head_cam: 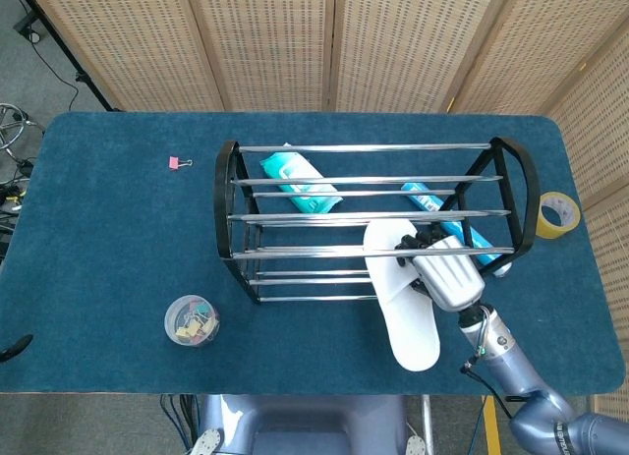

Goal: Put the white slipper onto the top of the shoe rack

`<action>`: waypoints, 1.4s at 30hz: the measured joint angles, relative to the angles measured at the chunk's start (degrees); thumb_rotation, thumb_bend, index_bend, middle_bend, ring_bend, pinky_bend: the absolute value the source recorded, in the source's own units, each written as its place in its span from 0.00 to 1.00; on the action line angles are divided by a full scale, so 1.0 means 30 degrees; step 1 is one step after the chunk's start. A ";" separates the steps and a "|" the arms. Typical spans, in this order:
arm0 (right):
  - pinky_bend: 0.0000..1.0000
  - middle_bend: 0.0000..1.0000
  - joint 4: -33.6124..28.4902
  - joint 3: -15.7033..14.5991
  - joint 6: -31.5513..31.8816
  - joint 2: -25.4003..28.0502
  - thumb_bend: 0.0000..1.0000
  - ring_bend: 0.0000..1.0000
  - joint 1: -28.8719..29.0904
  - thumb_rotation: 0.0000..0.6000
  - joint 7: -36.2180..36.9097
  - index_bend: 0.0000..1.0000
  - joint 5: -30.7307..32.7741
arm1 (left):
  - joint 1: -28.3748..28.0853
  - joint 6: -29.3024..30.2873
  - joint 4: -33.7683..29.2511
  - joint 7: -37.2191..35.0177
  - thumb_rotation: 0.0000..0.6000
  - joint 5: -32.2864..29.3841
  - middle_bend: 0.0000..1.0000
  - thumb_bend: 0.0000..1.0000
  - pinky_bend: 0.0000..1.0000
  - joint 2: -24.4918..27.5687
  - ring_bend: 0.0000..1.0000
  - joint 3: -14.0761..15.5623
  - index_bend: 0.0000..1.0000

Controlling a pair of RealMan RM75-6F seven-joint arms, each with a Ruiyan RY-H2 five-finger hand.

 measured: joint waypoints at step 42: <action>0.47 0.28 0.0991 0.3782 -0.2298 -0.2645 0.45 0.32 0.1743 1.00 -0.2360 0.35 0.8063 | 0.0063 -0.0073 0.0322 -0.1851 1.00 -0.0326 0.00 0.00 0.00 0.0624 0.00 -0.0123 0.00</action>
